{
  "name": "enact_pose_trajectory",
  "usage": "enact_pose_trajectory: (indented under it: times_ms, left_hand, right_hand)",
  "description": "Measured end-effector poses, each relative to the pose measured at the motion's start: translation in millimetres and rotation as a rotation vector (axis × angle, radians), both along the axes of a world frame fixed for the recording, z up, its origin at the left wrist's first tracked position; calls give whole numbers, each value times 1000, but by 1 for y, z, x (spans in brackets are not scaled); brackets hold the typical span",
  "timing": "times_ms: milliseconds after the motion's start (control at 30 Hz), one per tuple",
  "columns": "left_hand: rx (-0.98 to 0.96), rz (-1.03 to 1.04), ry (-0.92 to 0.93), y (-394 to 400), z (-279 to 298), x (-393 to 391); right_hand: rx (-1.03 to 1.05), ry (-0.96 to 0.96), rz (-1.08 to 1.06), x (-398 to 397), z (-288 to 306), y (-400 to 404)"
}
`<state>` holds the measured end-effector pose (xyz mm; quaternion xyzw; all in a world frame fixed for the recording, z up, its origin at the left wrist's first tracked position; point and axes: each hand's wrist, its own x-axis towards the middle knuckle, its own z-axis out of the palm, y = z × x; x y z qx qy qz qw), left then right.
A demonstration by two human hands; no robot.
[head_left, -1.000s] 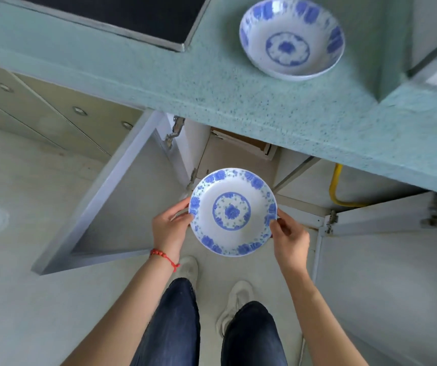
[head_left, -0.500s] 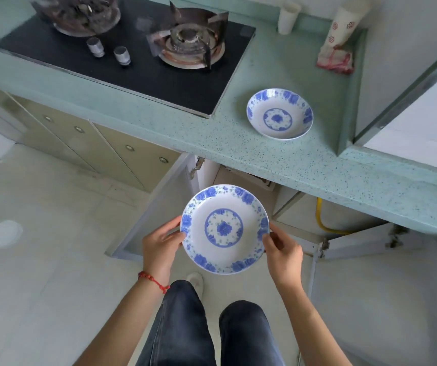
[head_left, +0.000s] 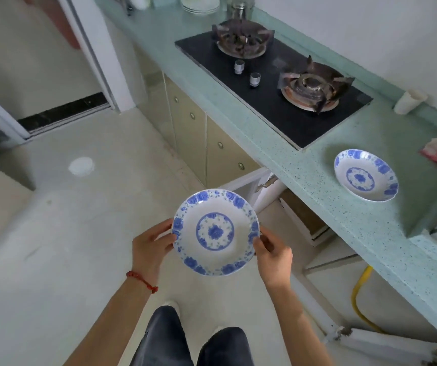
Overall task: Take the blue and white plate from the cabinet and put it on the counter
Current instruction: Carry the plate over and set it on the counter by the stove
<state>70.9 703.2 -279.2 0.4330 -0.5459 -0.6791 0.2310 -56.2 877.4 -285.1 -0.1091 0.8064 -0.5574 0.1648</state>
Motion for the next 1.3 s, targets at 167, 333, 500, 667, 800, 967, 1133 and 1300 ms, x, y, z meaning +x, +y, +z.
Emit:
enact_pose_trajectory:
  times_ms: [167, 333, 500, 667, 800, 967, 1133, 1300]
  left_hand:
    - [75, 219, 42, -44, 8, 63]
    - [93, 399, 53, -96, 10, 135]
    - [76, 528, 22, -147, 6, 199]
    - [79, 597, -6, -190, 2, 238]
    - [94, 639, -22, -225, -2, 249]
    - [111, 660, -13, -281, -8, 240]
    - [110, 663, -11, -364, -12, 214]
    - [113, 687, 1, -447, -2, 182]
  right_hand:
    - [-51, -16, 198, 33, 9, -70]
    - [-54, -58, 390, 78, 9, -152]
    - [-40, -32, 537, 126, 7, -229]
    - [-41, -35, 604, 155, -2, -286]
    - [-34, -63, 642, 164, -8, -328]
    - [-28, -51, 661, 155, -13, -391]
    - [-18, -48, 676, 128, -13, -477]
    - [-22, -13, 696, 94, -8, -567]
